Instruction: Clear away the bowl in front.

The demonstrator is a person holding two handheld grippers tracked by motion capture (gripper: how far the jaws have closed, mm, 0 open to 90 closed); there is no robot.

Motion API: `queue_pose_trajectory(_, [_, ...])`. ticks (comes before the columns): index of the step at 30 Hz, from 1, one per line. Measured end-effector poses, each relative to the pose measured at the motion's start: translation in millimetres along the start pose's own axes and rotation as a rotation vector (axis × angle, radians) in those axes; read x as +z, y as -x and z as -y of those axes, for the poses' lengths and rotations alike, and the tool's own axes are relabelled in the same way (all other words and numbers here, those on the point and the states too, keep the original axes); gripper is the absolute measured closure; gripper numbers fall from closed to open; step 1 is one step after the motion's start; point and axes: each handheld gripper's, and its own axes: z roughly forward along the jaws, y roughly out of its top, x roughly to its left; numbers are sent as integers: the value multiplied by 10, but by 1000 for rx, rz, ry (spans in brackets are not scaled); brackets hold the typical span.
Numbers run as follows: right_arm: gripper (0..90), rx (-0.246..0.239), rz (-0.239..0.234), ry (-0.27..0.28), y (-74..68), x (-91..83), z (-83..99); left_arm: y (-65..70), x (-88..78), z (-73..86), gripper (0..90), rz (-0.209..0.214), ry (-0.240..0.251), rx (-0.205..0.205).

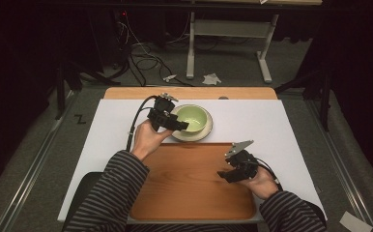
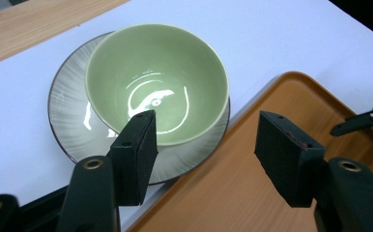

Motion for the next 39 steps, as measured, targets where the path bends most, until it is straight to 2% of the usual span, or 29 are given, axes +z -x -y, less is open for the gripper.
queue_pose_trajectory(15, [411, -4, -5, -15, 4, 17, 1, -90, 303, -199, 409, -71, -22, -28])
queue_pose_trajectory(24, [411, -4, -7, -8, 9, 15, 4, -156, 452, -263, 396, -112, -40, -25])
queue_pose_trajectory(25, [411, -3, -6, -9, 8, 14, 4, -187, 487, -265, 396, -132, -43, -23])
queue_pose_trajectory(33, [409, -3, -10, -22, 4, 31, 2, -330, 615, -264, 422, -195, -73, -43])
queue_pose_trajectory(37, [410, 1, -8, -22, -5, 25, 1, -395, 667, -262, 419, -213, -76, -59])
queue_pose_trajectory(39, [410, -11, -9, -12, -7, 24, 1, -416, 700, -259, 414, -222, -79, -70])
